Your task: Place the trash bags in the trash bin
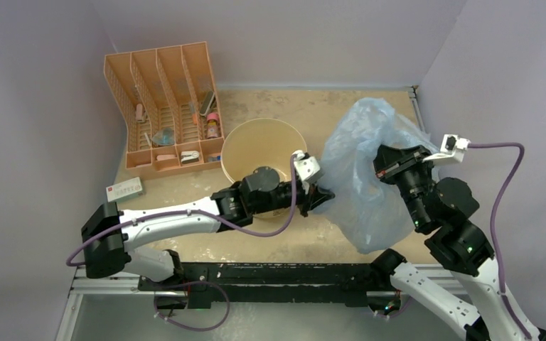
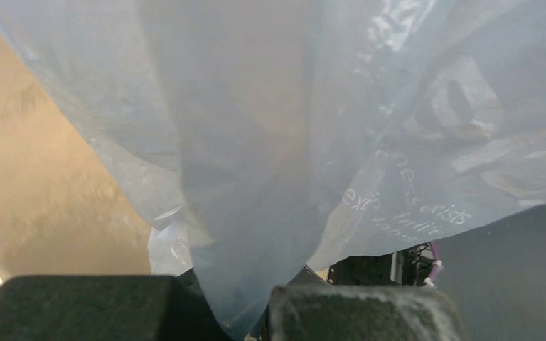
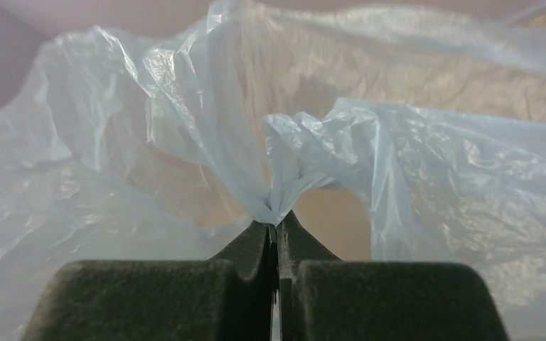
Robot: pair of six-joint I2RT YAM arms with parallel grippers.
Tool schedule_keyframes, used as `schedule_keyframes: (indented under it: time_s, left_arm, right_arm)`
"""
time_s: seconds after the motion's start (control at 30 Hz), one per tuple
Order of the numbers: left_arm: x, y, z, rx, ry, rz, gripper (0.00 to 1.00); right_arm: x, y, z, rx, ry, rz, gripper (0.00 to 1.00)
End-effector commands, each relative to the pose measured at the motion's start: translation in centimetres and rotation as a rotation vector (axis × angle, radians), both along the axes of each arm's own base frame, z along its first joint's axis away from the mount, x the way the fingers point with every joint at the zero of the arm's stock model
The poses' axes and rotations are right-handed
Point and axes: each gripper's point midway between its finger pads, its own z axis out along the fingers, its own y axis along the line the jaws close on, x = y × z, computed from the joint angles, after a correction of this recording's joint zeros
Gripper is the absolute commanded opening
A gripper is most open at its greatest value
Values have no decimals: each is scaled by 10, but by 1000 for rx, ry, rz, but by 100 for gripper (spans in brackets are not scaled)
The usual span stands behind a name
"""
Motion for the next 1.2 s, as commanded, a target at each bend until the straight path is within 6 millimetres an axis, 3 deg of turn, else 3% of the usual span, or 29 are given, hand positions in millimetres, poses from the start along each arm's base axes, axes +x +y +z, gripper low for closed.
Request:
schedule_keyframes:
  time_s: [0.0,0.13,0.3,0.7,0.93,1.17]
  left_arm:
    - [14,-13,41,40,-139,-88,0]
    - [41,-15,71,18,-201,-71,0]
    - [72,-11,89,32,-283,-39,0]
    - [112,-3,163,-5,-556,16,0]
    - [120,2,203,-39,-711,62,0]
    - [100,27,254,-110,-798,84,0]
  right_arm:
    - [-6,-19,35,84,-95,-70,0]
    - [-11,-16,32,102,-100,-39,0]
    - [-15,-12,20,125,-78,-10,0]
    - [-21,0,26,162,-97,70,0]
    - [-23,10,25,159,-102,122,0]
    - [-21,12,31,154,-115,120,0]
